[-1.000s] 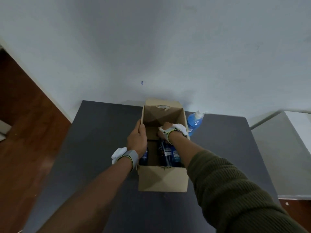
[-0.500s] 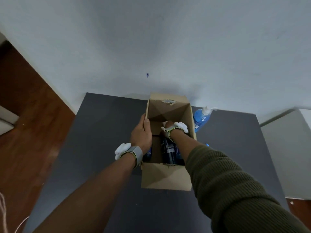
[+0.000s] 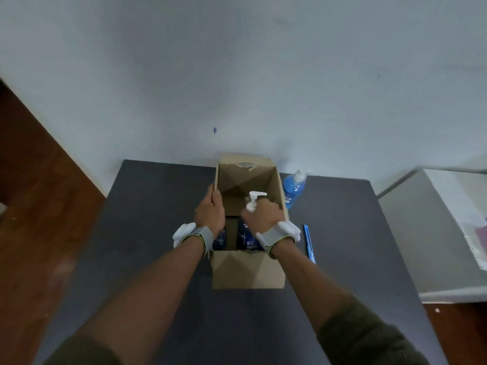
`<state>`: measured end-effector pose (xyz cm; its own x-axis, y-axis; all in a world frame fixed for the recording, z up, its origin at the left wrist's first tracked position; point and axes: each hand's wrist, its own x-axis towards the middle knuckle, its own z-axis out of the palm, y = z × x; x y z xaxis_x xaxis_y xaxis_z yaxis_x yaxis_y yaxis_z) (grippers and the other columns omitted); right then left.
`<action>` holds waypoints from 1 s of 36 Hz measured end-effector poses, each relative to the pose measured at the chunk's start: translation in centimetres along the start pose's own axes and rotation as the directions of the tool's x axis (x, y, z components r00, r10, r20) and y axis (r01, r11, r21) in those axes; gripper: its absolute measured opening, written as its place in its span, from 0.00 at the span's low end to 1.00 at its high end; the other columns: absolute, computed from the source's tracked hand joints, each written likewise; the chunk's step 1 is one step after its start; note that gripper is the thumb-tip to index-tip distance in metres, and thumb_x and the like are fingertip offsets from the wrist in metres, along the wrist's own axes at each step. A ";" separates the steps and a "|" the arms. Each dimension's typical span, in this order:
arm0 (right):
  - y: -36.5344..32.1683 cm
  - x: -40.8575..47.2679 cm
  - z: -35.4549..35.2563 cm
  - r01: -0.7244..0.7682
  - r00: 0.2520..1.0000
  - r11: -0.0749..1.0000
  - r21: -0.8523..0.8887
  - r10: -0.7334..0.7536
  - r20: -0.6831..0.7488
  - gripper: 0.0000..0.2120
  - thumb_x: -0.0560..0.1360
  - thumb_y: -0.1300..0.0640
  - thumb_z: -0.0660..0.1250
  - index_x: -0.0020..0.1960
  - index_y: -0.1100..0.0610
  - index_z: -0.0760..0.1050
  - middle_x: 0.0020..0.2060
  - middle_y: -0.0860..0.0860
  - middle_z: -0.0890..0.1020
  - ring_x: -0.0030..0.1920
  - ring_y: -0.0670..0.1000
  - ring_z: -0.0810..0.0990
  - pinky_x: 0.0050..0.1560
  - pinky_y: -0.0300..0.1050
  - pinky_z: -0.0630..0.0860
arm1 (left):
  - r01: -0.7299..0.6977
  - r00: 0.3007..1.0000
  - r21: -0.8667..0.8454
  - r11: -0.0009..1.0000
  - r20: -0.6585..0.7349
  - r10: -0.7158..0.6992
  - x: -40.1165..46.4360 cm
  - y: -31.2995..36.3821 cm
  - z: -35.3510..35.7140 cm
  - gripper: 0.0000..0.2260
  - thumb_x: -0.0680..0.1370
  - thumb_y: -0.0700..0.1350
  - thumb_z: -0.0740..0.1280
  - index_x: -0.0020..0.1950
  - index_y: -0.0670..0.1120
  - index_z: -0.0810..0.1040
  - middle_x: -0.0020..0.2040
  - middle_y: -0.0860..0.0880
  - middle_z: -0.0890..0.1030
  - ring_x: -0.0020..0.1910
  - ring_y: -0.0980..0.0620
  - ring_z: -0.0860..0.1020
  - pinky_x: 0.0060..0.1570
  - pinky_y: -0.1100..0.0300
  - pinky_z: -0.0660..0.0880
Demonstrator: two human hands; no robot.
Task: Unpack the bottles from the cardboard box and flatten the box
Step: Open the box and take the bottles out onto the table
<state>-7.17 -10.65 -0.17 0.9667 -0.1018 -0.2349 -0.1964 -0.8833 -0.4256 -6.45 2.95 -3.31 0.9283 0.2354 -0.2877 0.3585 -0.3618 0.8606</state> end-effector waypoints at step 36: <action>9.5 2.5 -6.9 -0.114 0.905 0.992 0.054 0.126 -0.407 0.16 0.74 0.42 0.63 0.36 0.53 0.72 0.33 0.52 0.80 0.36 0.57 0.80 0.36 0.43 0.72 | -0.033 0.999 0.044 0.998 -0.028 0.035 -0.5 0.0 -0.2 0.21 0.87 0.53 0.48 0.79 0.55 0.64 0.71 0.44 0.74 0.64 0.40 0.75 0.54 0.58 0.65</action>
<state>-5.52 -22.44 1.24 0.9164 -0.3900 0.0897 -0.3142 -0.8400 -0.4424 -6.95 3.07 -3.09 0.9370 0.2481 -0.2458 0.3313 -0.4090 0.8503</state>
